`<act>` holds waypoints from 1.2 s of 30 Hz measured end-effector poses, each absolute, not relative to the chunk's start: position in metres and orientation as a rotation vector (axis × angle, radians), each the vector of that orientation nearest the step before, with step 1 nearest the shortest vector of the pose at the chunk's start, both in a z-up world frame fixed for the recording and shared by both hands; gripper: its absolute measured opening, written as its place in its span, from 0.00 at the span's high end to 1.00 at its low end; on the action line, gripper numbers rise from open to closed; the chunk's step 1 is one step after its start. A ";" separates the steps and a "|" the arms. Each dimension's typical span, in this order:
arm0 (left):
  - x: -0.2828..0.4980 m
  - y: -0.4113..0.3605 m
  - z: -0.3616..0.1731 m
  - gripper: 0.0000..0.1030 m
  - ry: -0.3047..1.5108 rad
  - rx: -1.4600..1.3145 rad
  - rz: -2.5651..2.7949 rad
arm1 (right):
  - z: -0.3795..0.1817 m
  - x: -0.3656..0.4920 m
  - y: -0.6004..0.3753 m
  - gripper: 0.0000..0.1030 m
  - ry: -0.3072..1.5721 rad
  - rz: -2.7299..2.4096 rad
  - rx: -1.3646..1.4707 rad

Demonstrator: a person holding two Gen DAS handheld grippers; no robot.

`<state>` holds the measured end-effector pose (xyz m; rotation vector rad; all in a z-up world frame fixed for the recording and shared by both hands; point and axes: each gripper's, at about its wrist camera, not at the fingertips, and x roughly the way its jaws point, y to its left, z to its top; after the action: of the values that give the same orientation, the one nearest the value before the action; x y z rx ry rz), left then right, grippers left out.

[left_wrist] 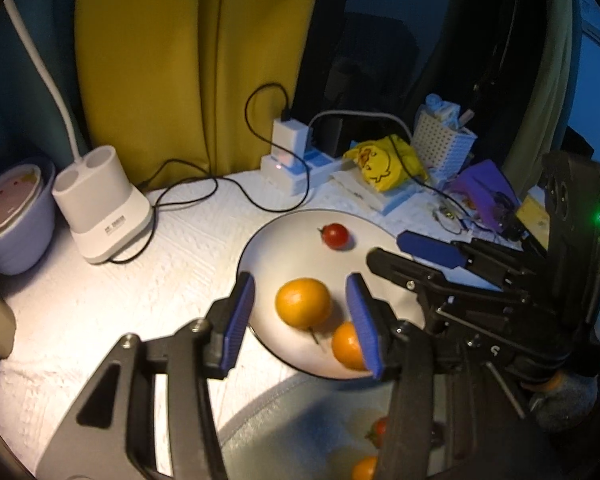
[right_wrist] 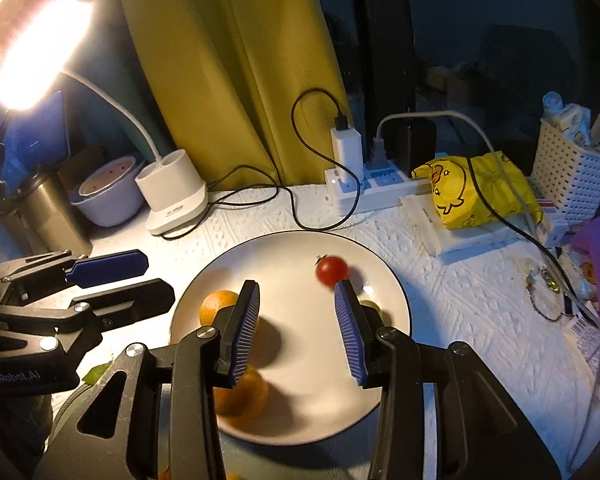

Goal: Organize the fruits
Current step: 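Move both open tools back over the fruit tray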

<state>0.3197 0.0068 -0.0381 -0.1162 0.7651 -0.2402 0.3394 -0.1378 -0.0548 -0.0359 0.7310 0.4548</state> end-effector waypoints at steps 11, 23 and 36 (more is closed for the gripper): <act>0.275 0.007 -0.020 0.52 0.720 -0.117 -0.238 | -0.034 0.297 -0.140 0.60 0.695 0.461 -0.055; 0.232 0.014 -0.013 0.52 0.696 -0.129 -0.216 | -0.024 0.255 -0.145 0.60 0.681 0.464 -0.068; 0.202 0.022 -0.032 0.52 0.724 -0.158 -0.187 | -0.040 0.225 -0.153 0.60 0.725 0.459 -0.080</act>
<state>0.2016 0.0220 -0.0322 -0.1576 0.7244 -0.1866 0.2248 -0.1531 -0.0401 -0.0797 0.7254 0.4595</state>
